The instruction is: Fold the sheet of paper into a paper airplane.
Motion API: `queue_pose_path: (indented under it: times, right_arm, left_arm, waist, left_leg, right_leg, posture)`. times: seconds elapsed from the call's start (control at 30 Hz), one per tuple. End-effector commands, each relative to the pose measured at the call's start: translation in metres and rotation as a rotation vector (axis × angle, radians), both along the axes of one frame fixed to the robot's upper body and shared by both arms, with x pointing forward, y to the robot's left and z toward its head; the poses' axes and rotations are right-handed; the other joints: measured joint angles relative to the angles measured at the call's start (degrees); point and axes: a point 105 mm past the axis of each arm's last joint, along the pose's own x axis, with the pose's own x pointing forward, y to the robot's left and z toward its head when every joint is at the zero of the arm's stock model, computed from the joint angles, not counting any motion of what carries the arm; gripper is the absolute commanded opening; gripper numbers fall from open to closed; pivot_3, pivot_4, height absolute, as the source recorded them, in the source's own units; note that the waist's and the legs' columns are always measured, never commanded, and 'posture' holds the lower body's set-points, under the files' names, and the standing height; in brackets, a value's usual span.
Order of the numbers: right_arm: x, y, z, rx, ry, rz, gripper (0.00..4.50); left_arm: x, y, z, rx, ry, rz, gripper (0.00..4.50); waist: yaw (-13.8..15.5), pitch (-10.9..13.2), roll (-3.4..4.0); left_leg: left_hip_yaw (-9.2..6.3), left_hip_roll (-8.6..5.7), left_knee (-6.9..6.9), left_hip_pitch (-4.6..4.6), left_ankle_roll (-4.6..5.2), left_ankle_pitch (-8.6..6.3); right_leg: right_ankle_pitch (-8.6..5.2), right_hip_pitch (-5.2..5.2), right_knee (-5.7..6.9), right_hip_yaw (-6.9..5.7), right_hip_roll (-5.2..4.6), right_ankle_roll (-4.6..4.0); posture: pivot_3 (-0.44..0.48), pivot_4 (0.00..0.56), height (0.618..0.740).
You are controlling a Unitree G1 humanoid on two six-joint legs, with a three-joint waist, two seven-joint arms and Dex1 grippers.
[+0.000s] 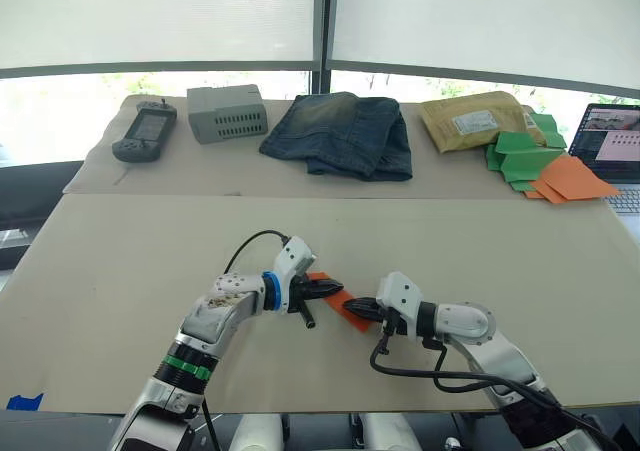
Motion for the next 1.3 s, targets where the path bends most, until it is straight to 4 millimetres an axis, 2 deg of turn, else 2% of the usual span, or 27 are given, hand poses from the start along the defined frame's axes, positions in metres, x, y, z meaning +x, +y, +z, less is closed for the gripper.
queue_pose_path:
  times: [0.03,0.2,0.33,0.6,0.73,0.9,1.03,1.17,1.3]
  right_arm:
    - [-0.01,-0.016,-0.043,-0.104,0.147,-0.055,0.02]
    - [-0.011,-0.016,-0.043,-0.102,0.148,-0.059,0.02]
    - [-0.012,-0.017,-0.045,-0.109,0.151,-0.06,0.02]
    - [-0.01,-0.012,-0.045,-0.109,0.15,-0.04,0.02]
    - [-0.008,-0.011,-0.045,-0.11,0.149,-0.036,0.02]
    - [-0.005,-0.012,-0.044,-0.111,0.14,-0.031,0.02]
    - [0.0,-0.008,-0.024,-0.041,0.1,-0.034,0.02]
    - [-0.002,-0.007,0.031,0.112,-0.015,-0.009,0.02]
    - [-0.013,-0.003,0.069,0.14,-0.065,0.053,0.02]
  left_arm:
    - [0.004,0.003,-0.004,0.062,-0.042,0.009,0.0]
    - [0.004,0.019,-0.028,0.205,-0.038,0.031,0.0]
    - [0.01,0.041,-0.036,0.213,0.021,0.156,0.0]
    - [0.015,0.084,-0.036,0.193,0.079,0.347,0.0]
    - [0.009,0.089,-0.036,0.182,0.092,0.362,0.0]
    - [-0.008,0.098,-0.036,0.165,0.083,0.354,0.0]
    - [-0.008,0.095,-0.015,0.078,0.014,0.339,0.0]
    - [-0.01,0.107,0.013,0.066,-0.074,0.272,0.0]
    - [-0.021,0.119,0.027,0.078,-0.086,0.194,0.0]
  waist:
    - [-0.1,0.0,0.0]
    - [-0.2,-0.1,-0.06]
    - [-0.3,-0.3,-0.03]
    - [-1.0,-0.5,0.11]
    - [-1.2,-0.5,0.12]
    - [-1.5,-0.5,0.13]
    - [-1.3,-0.5,0.13]
    - [-1.0,-0.3,0.11]
    - [-1.2,-0.1,0.13]
  left_leg:
    - [0.0,-0.01,-0.01,0.0,0.0,0.0]
    - [0.0,-0.02,-0.03,0.02,0.0,0.0]
    - [0.0,0.02,-0.03,0.11,0.0,0.0]
    - [0.01,0.12,-0.06,0.42,-0.01,-0.01]
    - [0.08,0.12,-0.19,0.61,-0.02,-0.02]
    - [0.24,0.15,-0.54,0.78,-0.03,-0.02]
    - [0.24,0.15,-0.76,0.84,-0.03,-0.02]
    - [0.23,0.12,-0.76,0.56,-0.03,-0.01]
    - [0.3,0.06,-0.75,-0.45,-0.02,0.01]
  right_leg:
    - [0.0,0.0,0.0,0.01,0.0,0.0]
    - [0.0,0.03,-0.01,0.02,0.0,0.0]
    - [0.0,0.08,-0.01,0.02,-0.03,-0.01]
    - [-0.01,0.19,0.03,0.01,-0.02,-0.01]
    - [-0.01,0.19,0.0,0.03,-0.04,-0.02]
    - [-0.04,0.19,0.0,0.1,-0.06,-0.07]
    - [-0.1,0.14,0.01,0.08,-0.04,-0.16]
    - [-0.1,-0.08,0.02,0.09,-0.04,-0.17]
    - [0.22,-1.03,0.01,0.12,-0.07,0.14]
  posture:
    - [0.0,0.15,0.722]
    - [0.0,0.15,0.722]
    - [0.0,0.15,0.722]
    - [0.0,0.15,0.722]
    - [0.0,0.15,0.722]
    - [0.0,0.15,0.722]
    - [0.0,0.15,0.722]
    - [0.0,0.15,0.722]
    - [0.0,0.15,0.722]
